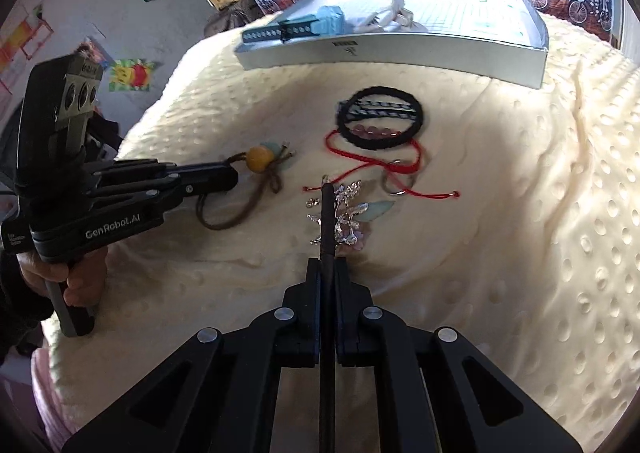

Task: Organize jewelry
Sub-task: 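Carry the hair tie and hairpin into the silver tray and open both tools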

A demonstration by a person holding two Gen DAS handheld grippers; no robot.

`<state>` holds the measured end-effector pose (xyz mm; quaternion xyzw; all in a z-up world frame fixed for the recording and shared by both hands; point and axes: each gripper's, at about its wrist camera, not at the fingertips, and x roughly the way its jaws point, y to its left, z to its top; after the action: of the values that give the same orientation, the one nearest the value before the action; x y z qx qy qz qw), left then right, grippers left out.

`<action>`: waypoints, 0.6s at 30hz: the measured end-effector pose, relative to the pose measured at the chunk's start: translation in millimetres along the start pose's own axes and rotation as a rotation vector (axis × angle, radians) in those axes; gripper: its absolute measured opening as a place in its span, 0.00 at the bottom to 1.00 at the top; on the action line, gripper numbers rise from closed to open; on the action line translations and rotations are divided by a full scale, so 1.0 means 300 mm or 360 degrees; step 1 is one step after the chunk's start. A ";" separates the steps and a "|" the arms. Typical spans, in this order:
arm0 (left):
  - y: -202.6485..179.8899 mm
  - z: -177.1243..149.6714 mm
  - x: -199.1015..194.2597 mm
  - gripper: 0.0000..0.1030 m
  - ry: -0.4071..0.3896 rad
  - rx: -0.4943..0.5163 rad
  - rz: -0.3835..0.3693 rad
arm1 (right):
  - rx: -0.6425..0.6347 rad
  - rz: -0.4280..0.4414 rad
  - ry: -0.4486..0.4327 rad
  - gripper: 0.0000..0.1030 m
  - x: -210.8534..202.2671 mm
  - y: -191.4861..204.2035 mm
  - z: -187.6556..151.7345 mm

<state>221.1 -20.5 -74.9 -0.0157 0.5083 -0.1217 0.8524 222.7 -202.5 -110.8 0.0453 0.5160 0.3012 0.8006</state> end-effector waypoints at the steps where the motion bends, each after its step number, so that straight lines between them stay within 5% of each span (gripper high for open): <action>1: -0.007 -0.004 -0.015 0.03 0.0005 -0.0003 -0.0011 | 0.0032 0.0052 -0.0006 0.05 -0.005 -0.004 -0.003; 8: -0.039 -0.017 -0.146 0.03 -0.0050 0.0003 -0.0061 | 0.0239 0.0295 -0.0133 0.05 -0.070 -0.029 -0.038; 18: -0.030 0.097 -0.262 0.03 -0.0254 0.0025 0.0022 | 0.0181 0.0225 -0.0343 0.05 -0.170 -0.009 0.030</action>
<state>209.1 -14.4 8.4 -0.0151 0.4380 -0.1180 0.8911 216.9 -229.4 -66.8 0.1590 0.4387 0.3205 0.8243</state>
